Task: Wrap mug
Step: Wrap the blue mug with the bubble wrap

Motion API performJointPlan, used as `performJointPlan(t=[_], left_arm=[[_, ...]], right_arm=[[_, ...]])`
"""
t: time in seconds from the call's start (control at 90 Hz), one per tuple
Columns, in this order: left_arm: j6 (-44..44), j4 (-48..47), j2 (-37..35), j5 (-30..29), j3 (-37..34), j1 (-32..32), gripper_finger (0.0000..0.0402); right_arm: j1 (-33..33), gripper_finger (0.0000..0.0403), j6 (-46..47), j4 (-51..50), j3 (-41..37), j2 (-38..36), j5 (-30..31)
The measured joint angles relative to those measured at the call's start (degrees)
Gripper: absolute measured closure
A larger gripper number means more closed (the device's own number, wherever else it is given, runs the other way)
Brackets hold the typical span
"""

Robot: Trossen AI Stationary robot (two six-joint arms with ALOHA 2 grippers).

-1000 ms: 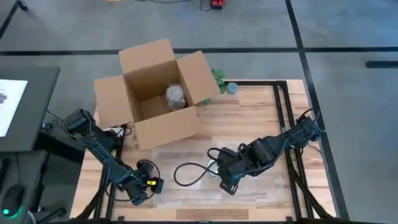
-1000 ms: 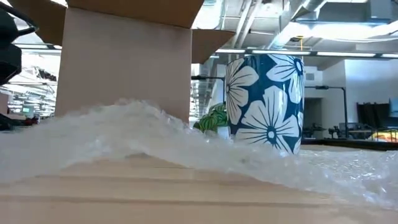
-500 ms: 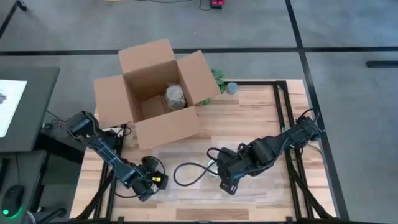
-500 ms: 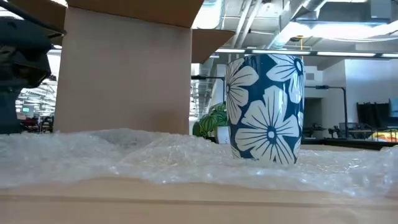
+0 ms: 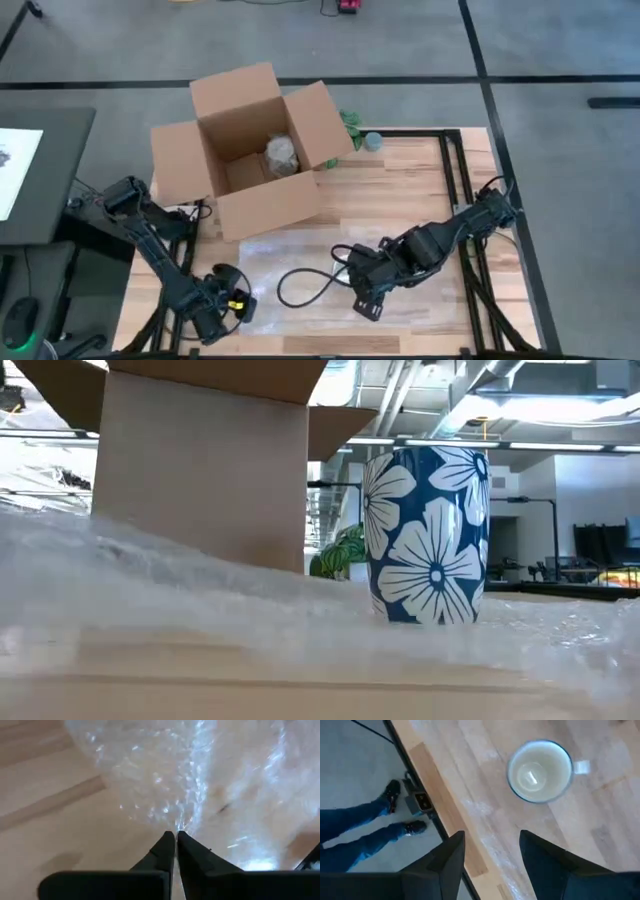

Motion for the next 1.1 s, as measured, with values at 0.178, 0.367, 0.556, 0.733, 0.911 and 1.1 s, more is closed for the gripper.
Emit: performJointPlan(t=[0.178, 0.367, 0.556, 0.733, 0.911, 1.1], left_arm=[[-3.67, -4.12, -0.19, 0.30, 1.73, -3.74, 0.0401], [-3.39, -5.11, -0.75, 0.41, 3.22, -6.17, 0.0401], [-0.07, -5.75, -1.10, -2.11, 5.94, -6.85, 0.0401], [3.81, -5.13, -1.11, -5.95, 8.73, -5.54, 0.0401], [10.44, -3.90, -1.11, -9.06, 11.32, -2.46, 0.0401], [24.94, 0.04, -1.11, -10.28, 15.65, 2.76, 0.0401]], right_arm=[[0.02, 0.0223, 0.01, 2.37, -0.01, 1.31, 0.15], [-0.21, 0.0223, 0.24, 7.22, 0.00, 1.20, 0.22], [-0.44, 0.0223, 0.46, 8.84, 0.00, 1.24, 0.37], [-0.51, 0.0223, 0.46, 9.06, 0.00, 1.24, 0.31], [-1.06, 0.0223, 0.00, 9.10, 0.00, 1.36, 0.37], [-1.77, 0.0223, -0.25, 9.23, 0.00, 2.28, 0.40]])
